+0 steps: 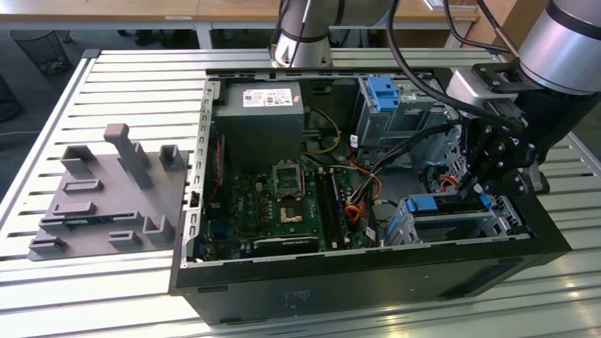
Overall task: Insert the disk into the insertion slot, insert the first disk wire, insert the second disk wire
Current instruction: 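Insert the first disk wire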
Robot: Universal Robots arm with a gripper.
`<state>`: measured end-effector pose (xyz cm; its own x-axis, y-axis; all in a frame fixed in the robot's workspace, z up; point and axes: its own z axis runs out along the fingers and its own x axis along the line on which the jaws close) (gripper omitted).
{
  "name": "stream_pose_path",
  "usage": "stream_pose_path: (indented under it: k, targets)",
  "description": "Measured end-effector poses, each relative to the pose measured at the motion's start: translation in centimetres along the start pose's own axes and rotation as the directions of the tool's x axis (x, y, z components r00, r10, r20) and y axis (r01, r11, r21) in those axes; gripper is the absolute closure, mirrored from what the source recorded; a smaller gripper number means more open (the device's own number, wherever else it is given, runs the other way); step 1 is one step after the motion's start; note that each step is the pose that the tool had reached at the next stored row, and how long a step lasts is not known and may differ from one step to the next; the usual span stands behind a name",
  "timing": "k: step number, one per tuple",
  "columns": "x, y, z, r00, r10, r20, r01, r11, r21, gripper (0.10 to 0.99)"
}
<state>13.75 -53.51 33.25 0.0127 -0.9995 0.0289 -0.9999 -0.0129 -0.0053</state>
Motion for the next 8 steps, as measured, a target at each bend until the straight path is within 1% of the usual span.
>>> stream_pose_path:
  k: [6,8]
  targets:
    - [0.00,0.00,-0.10,1.0000,0.002,0.0011,-0.002,1.0000,0.000,0.918]
    - [0.00,0.00,-0.14,0.9999,0.010,0.0002,-0.010,0.9999,0.000,0.918]
